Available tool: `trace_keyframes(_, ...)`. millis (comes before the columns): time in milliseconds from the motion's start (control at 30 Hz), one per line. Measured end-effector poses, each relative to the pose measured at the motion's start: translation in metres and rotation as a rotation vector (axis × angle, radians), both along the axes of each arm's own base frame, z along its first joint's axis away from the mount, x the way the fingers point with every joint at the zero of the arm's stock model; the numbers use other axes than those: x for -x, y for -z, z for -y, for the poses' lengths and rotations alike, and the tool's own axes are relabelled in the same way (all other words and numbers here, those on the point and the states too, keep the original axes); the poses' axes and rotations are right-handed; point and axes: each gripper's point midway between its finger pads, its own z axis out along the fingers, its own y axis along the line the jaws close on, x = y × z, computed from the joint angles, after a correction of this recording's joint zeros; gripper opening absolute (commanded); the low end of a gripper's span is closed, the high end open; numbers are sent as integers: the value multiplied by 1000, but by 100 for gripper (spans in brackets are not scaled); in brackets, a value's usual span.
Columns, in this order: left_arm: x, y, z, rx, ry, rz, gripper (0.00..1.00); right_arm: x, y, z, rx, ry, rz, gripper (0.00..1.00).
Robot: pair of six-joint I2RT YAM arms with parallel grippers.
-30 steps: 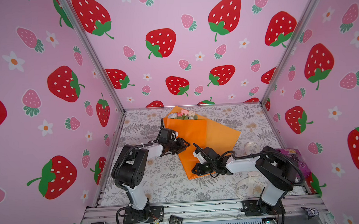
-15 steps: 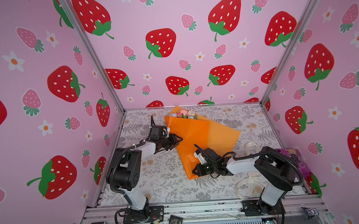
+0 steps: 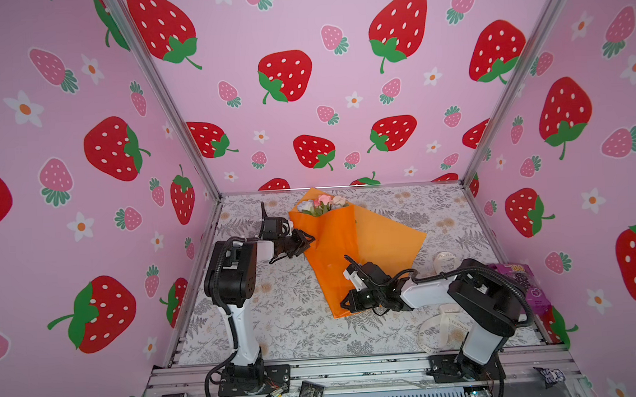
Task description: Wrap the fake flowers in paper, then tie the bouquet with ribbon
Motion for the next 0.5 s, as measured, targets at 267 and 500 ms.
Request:
trace_keyframes(267, -47, -3, -26, 0, -53, 22, 44, -1, 0, 1, -9, 9, -4, 1)
trace_keyframes(500, -85, 0, -49, 21, -85, 37, 43, -1, 0, 1, -10, 12, -7, 1)
